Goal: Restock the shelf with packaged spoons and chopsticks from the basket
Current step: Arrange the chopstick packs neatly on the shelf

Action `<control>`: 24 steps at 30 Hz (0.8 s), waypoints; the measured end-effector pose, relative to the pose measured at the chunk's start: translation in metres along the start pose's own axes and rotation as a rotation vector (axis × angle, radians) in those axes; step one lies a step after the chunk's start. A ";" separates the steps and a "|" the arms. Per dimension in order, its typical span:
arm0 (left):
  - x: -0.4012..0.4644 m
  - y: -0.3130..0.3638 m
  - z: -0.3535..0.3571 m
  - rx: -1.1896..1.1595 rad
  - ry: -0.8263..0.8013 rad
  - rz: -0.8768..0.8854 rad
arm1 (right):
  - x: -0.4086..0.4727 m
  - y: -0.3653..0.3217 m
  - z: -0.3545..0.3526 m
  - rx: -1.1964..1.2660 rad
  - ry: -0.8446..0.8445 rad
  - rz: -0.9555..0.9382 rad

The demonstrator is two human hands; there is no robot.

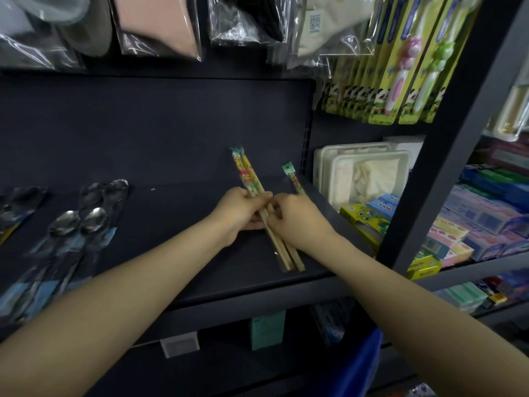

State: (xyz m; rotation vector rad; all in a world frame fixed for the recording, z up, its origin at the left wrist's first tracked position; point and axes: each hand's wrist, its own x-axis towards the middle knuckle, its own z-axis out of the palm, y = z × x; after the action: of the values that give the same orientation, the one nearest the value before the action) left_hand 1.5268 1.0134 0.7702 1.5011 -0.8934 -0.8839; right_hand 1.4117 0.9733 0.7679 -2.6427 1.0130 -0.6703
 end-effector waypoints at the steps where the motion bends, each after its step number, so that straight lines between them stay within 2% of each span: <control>1: -0.001 -0.001 -0.001 0.019 -0.003 0.011 | 0.001 0.000 -0.001 0.016 -0.005 0.014; 3: -0.002 -0.003 -0.004 0.067 0.002 0.009 | 0.002 0.002 -0.001 0.063 -0.004 0.046; 7: -0.004 -0.005 -0.013 0.119 -0.002 -0.045 | 0.011 0.013 -0.002 0.220 0.035 0.232; 10: -0.004 -0.008 -0.022 0.207 0.038 -0.046 | 0.019 0.019 0.005 0.008 0.021 0.306; 15: -0.006 -0.009 -0.028 0.274 0.063 -0.022 | 0.023 0.018 0.016 -0.183 -0.014 0.248; 21: -0.010 -0.007 -0.030 0.340 0.045 0.024 | 0.032 0.017 0.013 -0.444 -0.086 0.275; 24: -0.010 -0.007 -0.033 0.318 0.017 0.042 | 0.026 0.011 0.007 -0.385 0.061 0.151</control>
State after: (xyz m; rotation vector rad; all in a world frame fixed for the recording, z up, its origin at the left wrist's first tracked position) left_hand 1.5523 1.0374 0.7674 1.7504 -1.0866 -0.7207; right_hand 1.4261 0.9480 0.7661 -2.8349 1.4726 -0.5736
